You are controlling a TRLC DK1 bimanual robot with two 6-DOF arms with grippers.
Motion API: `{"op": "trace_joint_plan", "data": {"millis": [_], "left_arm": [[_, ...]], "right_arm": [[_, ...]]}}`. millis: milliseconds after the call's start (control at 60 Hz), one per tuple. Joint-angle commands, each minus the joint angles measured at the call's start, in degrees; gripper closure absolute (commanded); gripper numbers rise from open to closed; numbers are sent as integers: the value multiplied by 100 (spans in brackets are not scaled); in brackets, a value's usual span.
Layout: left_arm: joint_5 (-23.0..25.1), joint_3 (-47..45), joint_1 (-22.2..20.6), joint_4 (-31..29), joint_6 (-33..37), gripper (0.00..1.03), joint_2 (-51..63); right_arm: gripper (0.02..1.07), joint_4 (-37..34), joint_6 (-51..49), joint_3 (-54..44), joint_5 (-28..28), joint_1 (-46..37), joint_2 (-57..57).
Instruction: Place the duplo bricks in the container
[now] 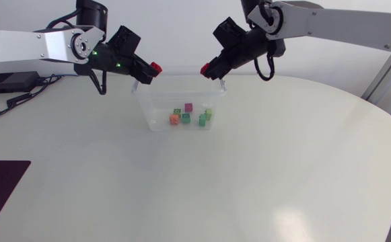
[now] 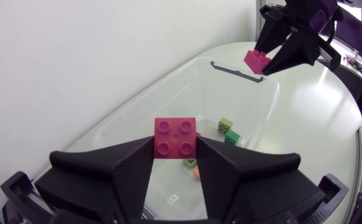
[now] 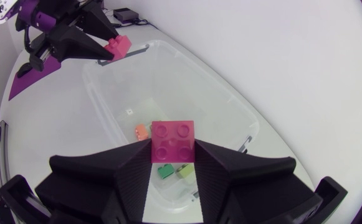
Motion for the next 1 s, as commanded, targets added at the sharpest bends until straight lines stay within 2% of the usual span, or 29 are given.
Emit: {"op": "trace_joint_plan", "data": {"millis": [0, 33, 50, 67, 150, 400, 667, 833, 983], "left_arm": [[-135, 224, -73, 126, -237, 24, 164], [-223, 233, -90, 144, -246, 10, 146], [-258, 233, -108, 161, -246, 6, 146], [-275, 233, -108, 170, -255, 4, 128], [-390, 215, -108, 179, -342, 4, 14], [-838, -66, 50, 179, -817, 4, -671], [-2525, -963, 33, 241, -870, 4, -1770], [-3044, -1701, 41, 372, -905, 4, -2473], [-3316, -2325, 50, 452, -1046, 4, -3123]], "right_arm": [[79, 23, 158, 271, 96, 66, 346], [65, 15, 166, 324, 131, 93, 399], [51, 15, 166, 351, 184, 110, 434], [41, 15, 166, 368, 228, 128, 452], [5, -3, 175, 447, 298, 181, 513], [6, 120, 202, -36, 298, 93, -85], [6, 1140, 325, -1794, 781, -206, -1781], [6, 1702, 580, -2822, 1300, -356, -2756], [6, 1939, 852, -3578, 1625, -461, -3451]]}}
